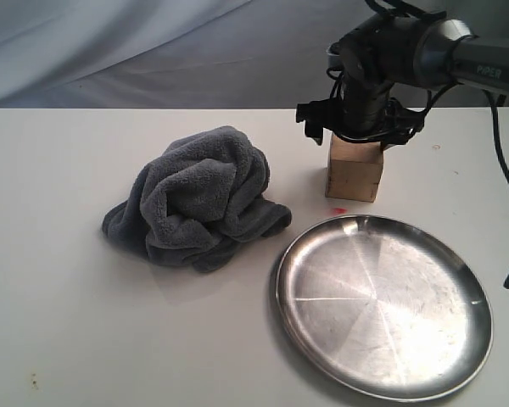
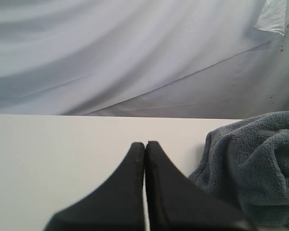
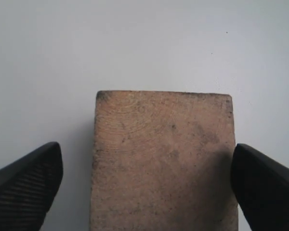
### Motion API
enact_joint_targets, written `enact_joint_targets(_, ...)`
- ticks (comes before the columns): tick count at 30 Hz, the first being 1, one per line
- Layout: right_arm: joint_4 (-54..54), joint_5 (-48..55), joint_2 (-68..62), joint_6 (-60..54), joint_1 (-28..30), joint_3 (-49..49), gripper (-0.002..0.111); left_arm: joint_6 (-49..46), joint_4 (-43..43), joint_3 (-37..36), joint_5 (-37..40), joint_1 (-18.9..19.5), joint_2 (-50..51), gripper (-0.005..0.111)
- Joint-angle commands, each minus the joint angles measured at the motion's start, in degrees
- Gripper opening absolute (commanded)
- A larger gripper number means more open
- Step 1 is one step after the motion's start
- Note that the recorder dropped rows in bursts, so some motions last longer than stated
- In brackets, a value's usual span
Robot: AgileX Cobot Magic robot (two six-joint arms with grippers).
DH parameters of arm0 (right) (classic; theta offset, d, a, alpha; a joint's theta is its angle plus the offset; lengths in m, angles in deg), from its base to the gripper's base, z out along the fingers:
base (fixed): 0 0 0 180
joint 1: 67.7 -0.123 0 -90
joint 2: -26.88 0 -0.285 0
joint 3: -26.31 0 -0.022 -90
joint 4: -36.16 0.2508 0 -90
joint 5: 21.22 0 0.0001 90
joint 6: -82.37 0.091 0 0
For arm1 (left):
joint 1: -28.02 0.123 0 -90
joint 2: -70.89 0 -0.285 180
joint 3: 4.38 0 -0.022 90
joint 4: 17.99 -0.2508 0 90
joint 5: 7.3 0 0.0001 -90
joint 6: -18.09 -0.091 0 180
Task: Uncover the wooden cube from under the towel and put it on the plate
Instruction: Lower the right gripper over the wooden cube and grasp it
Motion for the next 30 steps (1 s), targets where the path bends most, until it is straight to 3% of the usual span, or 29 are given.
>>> enact_joint_targets(1, -1.13, -0.09, 0.22, -0.47, 0.40, -0.05, 0.086, 0.13, -0.04, -0.25, -0.09, -0.05, -0.09, 0.001)
enact_joint_targets(23, -1.63, 0.59, -0.06, 1.07, 2.06, -0.05, 0.086, 0.13, -0.04, -0.25, -0.09, -0.05, -0.09, 0.001)
enact_joint_targets(30, 1.11, 1.11, -0.06, -4.67, 2.90, -0.05, 0.086, 0.13, -0.04, -0.25, -0.09, -0.05, -0.09, 0.001)
